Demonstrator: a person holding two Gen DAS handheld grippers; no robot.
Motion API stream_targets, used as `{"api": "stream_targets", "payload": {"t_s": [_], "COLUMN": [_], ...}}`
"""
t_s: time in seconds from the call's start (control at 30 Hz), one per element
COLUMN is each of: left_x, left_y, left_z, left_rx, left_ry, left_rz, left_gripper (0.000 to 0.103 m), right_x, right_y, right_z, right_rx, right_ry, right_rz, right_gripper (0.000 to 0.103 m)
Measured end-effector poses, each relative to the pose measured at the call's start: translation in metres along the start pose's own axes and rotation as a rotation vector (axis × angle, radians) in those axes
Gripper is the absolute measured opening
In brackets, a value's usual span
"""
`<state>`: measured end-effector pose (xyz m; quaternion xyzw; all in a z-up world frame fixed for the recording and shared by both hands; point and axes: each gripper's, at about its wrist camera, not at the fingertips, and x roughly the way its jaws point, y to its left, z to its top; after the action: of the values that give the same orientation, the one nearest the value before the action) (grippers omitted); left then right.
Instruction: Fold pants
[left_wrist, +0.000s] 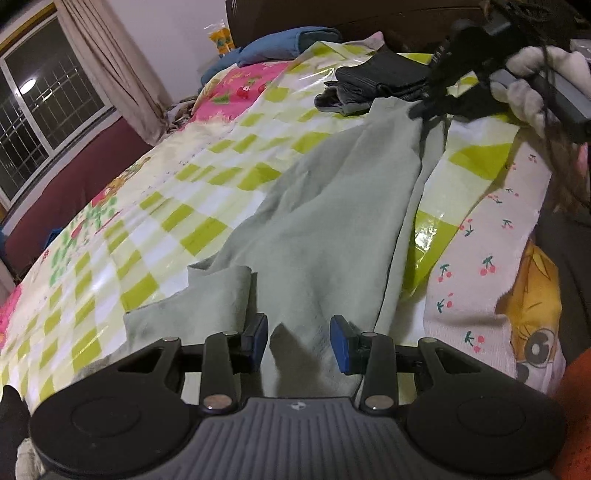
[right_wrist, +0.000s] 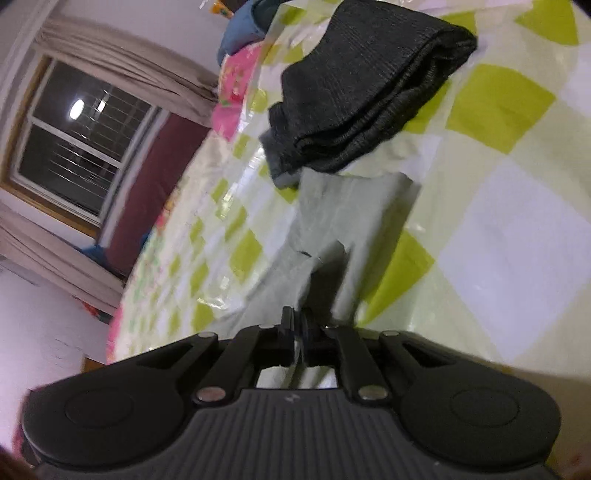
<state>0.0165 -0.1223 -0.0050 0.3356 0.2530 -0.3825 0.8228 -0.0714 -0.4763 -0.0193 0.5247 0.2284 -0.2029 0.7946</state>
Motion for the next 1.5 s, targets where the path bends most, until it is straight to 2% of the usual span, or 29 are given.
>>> {"api": "stream_targets", "payload": {"t_s": [0.1,0.17,0.2,0.27,0.33,0.4,0.47,0.5,0.57,0.6,0.7,0.73,0.83,0.97,1.03,1.1,1.17,1.27,1.33,1.43,1.47,1.5], "left_x": [0.001,0.002,0.002,0.001,-0.003,-0.009,-0.011,-0.01,-0.005,-0.002,0.006,0.005,0.004,0.005,0.005,0.004,0.001,0.0,0.004,0.011,0.011,0.01], "left_y": [-0.001,-0.002,-0.003,-0.005,-0.006,-0.006,-0.005,-0.005,-0.008,-0.011,-0.019,-0.022,-0.024,-0.022,-0.022,-0.022,-0.021,-0.016,-0.016,-0.021,-0.023,-0.024], "left_z": [0.004,0.006,0.006,0.009,0.011,0.013,0.016,0.017,0.017,0.016,0.013,0.011,0.009,0.011,0.013,0.013,0.016,0.02,0.021,0.016,0.014,0.012], "left_rx": [-0.004,0.0,0.002,0.018,0.036,0.043,0.039,0.037,0.033,0.033,0.053,0.062,0.073,0.061,0.058,0.069,0.073,0.05,0.038,0.051,0.059,0.063], "left_ry": [0.002,0.002,0.0,-0.005,-0.017,-0.035,-0.045,-0.046,-0.04,-0.033,-0.01,-0.01,-0.005,-0.004,-0.008,-0.013,-0.031,-0.049,-0.047,-0.025,-0.019,-0.016], "left_rz": [0.003,0.005,0.005,0.004,0.011,0.014,0.007,0.005,0.0,-0.006,-0.015,-0.015,-0.027,-0.017,-0.017,-0.014,-0.006,-0.006,-0.009,-0.018,-0.018,-0.018], "left_gripper": [0.052,0.052,0.052,0.052,0.052,0.052,0.052,0.053,0.053,0.053,0.053,0.053,0.053,0.053,0.053,0.053,0.053,0.053,0.055,0.055,0.055,0.055], "right_x": [0.009,0.016,0.021,0.026,0.022,0.004,-0.022,-0.032,-0.036,-0.03,-0.002,0.002,-0.003,0.003,0.003,0.003,-0.003,-0.019,-0.019,0.004,0.006,0.004], "right_y": [-0.001,-0.002,-0.001,0.002,0.015,0.036,0.056,0.061,0.052,0.041,-0.001,-0.013,-0.024,-0.019,-0.013,-0.002,0.01,0.024,0.017,-0.009,-0.016,-0.021], "right_z": [0.009,0.014,0.017,0.022,0.028,0.034,0.038,0.039,0.038,0.036,0.025,0.021,0.017,0.024,0.025,0.028,0.031,0.043,0.045,0.042,0.039,0.036], "right_rx": [0.039,0.065,0.081,0.083,0.053,0.011,-0.063,-0.088,-0.091,-0.085,-0.049,-0.026,0.024,0.011,-0.017,-0.077,-0.112,-0.119,-0.119,-0.11,-0.098,-0.079], "right_ry": [0.009,0.02,0.029,0.022,0.009,-0.04,-0.129,-0.166,-0.176,-0.154,-0.063,-0.035,-0.046,-0.052,-0.073,-0.079,-0.1,-0.193,-0.218,-0.116,-0.112,-0.118], "right_rz": [0.04,0.064,0.065,0.027,0.042,0.143,0.242,0.25,0.19,0.144,-0.081,-0.101,-0.049,-0.057,-0.085,-0.114,-0.059,0.031,-0.002,-0.131,-0.167,-0.159], "right_gripper": [0.03,0.032,0.031,0.003,0.004,0.004,0.003,0.003,0.004,0.004,0.006,0.005,0.006,0.011,0.004,0.003,0.003,0.003,0.004,0.008,0.008,0.008]}}
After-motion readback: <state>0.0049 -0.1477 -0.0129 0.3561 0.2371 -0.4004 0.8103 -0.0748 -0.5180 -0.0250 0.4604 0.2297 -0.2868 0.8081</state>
